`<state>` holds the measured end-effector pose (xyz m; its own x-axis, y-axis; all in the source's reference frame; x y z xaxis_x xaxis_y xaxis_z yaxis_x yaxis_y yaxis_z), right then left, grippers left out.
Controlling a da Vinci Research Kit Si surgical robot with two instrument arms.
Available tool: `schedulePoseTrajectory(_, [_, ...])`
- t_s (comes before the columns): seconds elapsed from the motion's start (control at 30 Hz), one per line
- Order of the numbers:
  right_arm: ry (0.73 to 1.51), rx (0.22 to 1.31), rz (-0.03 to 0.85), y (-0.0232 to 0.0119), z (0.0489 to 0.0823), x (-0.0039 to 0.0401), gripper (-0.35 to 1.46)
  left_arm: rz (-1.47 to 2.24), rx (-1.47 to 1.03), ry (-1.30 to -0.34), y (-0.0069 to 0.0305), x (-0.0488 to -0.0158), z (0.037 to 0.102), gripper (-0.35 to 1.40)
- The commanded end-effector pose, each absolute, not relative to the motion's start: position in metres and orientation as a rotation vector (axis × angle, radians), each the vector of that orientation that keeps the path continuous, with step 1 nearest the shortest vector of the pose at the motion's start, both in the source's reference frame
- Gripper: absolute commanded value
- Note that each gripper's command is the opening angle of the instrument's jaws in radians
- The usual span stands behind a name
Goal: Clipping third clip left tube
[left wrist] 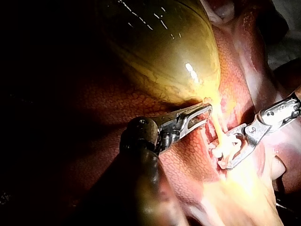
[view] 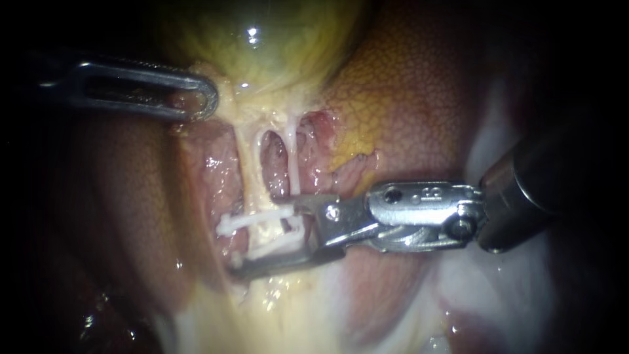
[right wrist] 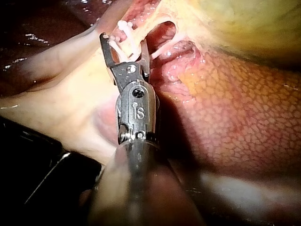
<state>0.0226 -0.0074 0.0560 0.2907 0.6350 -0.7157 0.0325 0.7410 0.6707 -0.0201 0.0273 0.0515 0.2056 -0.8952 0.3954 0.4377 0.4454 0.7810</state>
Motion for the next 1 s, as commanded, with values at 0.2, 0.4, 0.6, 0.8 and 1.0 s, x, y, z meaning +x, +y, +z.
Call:
schedulePoseTrajectory(0.2, [1.232,0.655,0.444,-0.007,0.0558,0.0226,0.45,-1.004,0.579,-0.958,0.0273,-0.0201,0.0515,-0.35])
schedulePoseTrajectory(0.4, [1.257,0.664,0.461,-0.0051,0.0546,0.0225,0.45,-1.004,0.579,-0.958,0.0273,-0.0201,0.0515,-0.35])
schedulePoseTrajectory(0.6, [1.284,0.669,0.476,-0.0034,0.0541,0.0226,0.45,-1.004,0.579,-0.958,0.0274,-0.0201,0.0515,-0.35])
schedulePoseTrajectory(0.8, [1.315,0.674,0.48,-0.0027,0.0545,0.023,0.45,-1.004,0.579,-0.958,0.0273,-0.0201,0.0515,-0.35])
schedulePoseTrajectory(1.0, [1.4,0.731,0.469,-0.0022,0.0549,0.0237,0.45,-1.004,0.579,-0.958,0.0273,-0.02,0.0515,-0.35])
